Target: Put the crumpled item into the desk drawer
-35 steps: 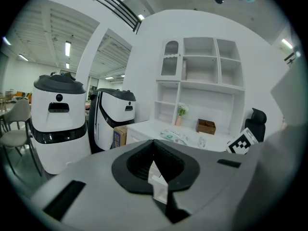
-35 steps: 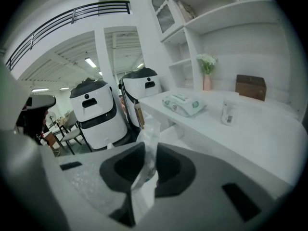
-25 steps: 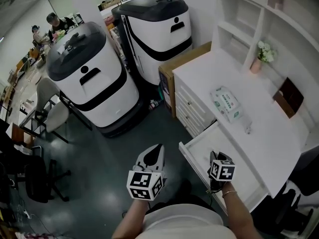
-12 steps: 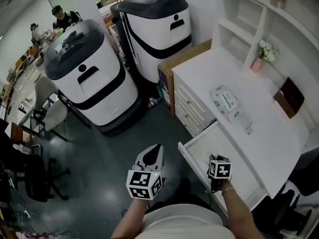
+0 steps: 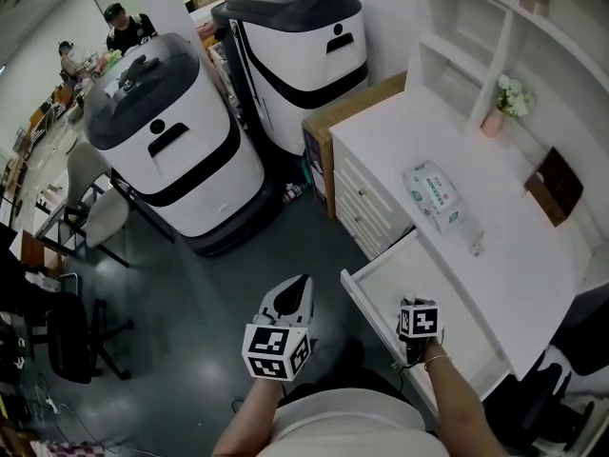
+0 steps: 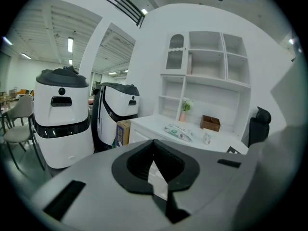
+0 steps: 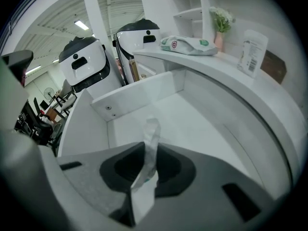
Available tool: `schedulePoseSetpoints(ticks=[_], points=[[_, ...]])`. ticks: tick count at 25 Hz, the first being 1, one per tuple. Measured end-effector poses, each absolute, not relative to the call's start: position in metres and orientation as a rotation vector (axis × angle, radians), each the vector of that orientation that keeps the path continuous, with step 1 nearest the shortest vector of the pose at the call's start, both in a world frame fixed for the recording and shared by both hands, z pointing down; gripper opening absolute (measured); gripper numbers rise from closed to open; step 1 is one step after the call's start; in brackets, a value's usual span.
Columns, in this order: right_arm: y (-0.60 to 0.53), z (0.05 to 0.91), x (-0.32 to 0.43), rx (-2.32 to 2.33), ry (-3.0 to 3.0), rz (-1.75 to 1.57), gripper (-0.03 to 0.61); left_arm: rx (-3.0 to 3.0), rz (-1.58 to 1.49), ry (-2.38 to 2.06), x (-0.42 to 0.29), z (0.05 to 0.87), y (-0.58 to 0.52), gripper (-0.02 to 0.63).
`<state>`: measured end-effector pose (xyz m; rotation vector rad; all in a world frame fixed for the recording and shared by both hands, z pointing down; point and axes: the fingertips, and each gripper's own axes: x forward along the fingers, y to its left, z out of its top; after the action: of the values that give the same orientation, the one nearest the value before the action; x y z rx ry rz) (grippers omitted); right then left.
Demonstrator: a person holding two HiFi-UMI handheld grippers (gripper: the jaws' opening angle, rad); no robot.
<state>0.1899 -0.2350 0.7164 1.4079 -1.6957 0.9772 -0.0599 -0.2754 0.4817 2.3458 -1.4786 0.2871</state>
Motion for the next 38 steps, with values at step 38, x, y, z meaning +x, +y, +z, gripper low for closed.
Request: schedulePoseSetpoints(ticks=[38], points=[[-0.224,0.712,0.217,1.509,-1.625,0.951,0.122,2.364,0.303,-1.437,-0.057,0.488,-0.266,-0.006]])
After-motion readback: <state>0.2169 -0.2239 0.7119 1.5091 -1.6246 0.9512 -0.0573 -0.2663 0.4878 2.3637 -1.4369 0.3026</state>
